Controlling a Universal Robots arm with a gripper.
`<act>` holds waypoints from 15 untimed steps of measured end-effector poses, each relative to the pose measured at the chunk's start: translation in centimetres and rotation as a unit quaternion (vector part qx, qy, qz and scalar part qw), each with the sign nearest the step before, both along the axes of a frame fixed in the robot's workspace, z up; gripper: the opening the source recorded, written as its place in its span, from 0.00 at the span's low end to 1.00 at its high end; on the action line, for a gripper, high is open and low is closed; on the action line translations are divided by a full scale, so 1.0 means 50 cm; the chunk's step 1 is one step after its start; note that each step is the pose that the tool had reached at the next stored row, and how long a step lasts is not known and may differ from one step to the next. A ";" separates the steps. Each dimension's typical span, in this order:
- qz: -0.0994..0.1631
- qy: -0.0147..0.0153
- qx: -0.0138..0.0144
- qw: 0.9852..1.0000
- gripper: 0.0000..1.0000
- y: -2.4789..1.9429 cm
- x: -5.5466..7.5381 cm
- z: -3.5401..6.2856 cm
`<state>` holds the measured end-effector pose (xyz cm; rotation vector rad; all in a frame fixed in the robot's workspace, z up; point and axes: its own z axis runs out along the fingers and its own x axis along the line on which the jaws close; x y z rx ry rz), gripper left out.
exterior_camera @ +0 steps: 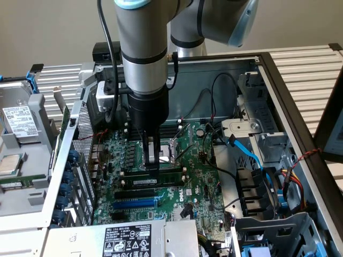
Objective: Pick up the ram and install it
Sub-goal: 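Press down the ram until it locks into place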
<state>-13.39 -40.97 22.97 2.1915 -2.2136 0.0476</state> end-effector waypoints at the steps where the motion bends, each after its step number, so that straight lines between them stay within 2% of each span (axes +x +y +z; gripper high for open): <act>1: 0.000 0.000 -0.001 1.000 0.11 -0.0005 0.000 0.010; 4: 0.000 0.001 -0.001 1.000 0.11 -0.0013 -0.001 0.037; 6: 0.000 0.001 -0.001 1.000 0.11 -0.0013 -0.001 0.047; 15: 0.000 0.001 -0.001 1.000 0.11 -0.0014 -0.001 0.050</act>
